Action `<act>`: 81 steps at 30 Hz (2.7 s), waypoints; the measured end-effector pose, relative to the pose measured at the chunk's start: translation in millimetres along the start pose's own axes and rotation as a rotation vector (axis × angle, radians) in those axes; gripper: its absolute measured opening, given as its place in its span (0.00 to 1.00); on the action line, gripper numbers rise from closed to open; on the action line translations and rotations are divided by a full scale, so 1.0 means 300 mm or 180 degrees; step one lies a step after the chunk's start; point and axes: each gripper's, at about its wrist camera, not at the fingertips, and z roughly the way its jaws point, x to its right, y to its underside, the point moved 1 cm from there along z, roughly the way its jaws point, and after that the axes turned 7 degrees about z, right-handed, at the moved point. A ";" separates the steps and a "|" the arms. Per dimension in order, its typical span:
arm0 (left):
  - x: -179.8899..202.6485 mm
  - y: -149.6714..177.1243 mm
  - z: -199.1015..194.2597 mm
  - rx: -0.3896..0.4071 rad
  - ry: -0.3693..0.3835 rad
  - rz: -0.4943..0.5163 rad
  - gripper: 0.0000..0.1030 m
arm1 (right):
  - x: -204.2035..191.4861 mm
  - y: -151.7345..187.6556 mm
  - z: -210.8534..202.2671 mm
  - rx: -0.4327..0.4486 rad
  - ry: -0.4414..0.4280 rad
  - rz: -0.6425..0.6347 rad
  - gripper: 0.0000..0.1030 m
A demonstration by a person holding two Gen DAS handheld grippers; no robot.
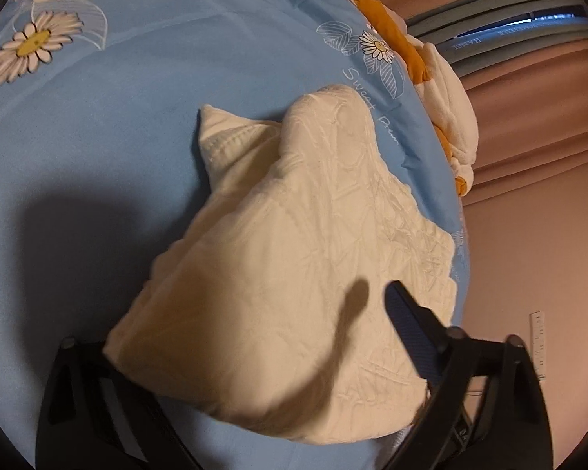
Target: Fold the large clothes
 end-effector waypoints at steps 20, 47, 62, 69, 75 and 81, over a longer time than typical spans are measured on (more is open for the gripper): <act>0.253 0.065 -0.201 0.0469 -0.0322 0.1250 0.27 | -0.049 0.010 -0.053 0.0095 -0.0033 -0.0186 0.58; 0.661 0.169 -0.122 0.0536 -0.0728 0.2495 0.27 | 0.169 0.038 -0.137 0.0189 -0.0364 0.0481 0.57; 0.832 0.309 0.016 0.0299 -0.0669 0.3018 0.27 | 0.373 0.047 -0.214 0.0371 -0.0537 0.1169 0.57; 0.893 0.415 0.176 0.0020 -0.0744 0.3352 0.28 | 0.525 0.062 -0.235 0.0433 -0.0873 0.1740 0.58; 0.885 0.490 0.280 -0.0347 -0.0473 0.3589 0.74 | 0.587 0.056 -0.212 0.0385 -0.1364 0.2078 0.68; 0.828 0.417 0.217 -0.0561 0.0395 0.3144 0.93 | 0.562 0.014 -0.141 0.0085 -0.1603 0.2012 0.71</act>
